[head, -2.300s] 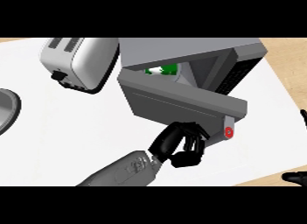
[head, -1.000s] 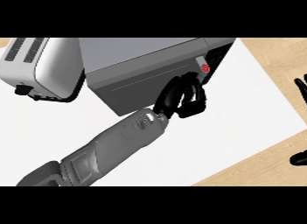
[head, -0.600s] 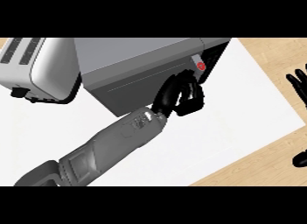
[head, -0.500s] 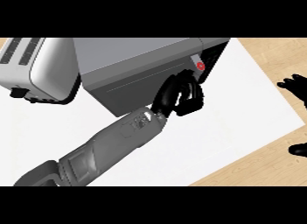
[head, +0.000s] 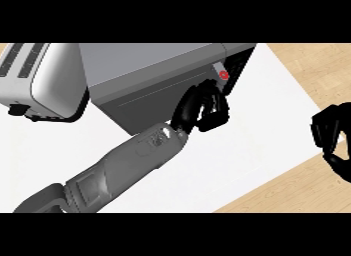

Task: Pick up the milk, place it into the microwave and close the microwave

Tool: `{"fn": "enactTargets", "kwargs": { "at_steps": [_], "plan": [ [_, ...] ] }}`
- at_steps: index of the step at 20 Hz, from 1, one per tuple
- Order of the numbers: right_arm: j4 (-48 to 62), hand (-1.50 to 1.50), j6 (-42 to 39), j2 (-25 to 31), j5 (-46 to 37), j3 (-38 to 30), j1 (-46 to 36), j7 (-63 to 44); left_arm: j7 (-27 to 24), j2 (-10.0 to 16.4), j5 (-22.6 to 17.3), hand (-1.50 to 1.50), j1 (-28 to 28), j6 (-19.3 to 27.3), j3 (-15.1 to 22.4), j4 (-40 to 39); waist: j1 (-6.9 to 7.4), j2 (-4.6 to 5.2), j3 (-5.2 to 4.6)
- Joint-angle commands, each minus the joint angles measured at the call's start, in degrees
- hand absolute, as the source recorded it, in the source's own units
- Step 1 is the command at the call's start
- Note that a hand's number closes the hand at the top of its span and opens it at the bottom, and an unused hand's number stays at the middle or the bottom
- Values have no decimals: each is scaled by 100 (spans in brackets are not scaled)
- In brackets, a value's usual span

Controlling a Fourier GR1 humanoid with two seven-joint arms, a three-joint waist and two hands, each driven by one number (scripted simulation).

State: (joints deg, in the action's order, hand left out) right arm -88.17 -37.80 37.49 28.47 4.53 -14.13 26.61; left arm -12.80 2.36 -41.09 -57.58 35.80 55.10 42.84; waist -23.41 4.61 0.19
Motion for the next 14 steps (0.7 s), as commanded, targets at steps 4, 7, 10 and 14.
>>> {"fn": "enactTargets", "kwargs": {
  "at_steps": [4, 7, 10, 14],
  "plan": [
    [-454, 150, -473, 51, 103, 260, -65, 109, -165, -223, -65, 150, -631, 3, -128, -72, -214, -7, 5],
    [-605, 150, -461, 48, 186, 312, -38, 37, -206, -222, -100, 150, -622, 83, -81, -60, -270, -14, 12],
    [-778, 150, -436, 41, 212, 417, -43, -81, -241, -221, -165, 150, -628, 163, -90, -43, -299, -8, 6],
    [-964, 150, -392, 10, 283, 476, -4, -150, -355, -219, -196, 150, -537, 284, -37, -66, -337, 1, 9]
  ]
}}
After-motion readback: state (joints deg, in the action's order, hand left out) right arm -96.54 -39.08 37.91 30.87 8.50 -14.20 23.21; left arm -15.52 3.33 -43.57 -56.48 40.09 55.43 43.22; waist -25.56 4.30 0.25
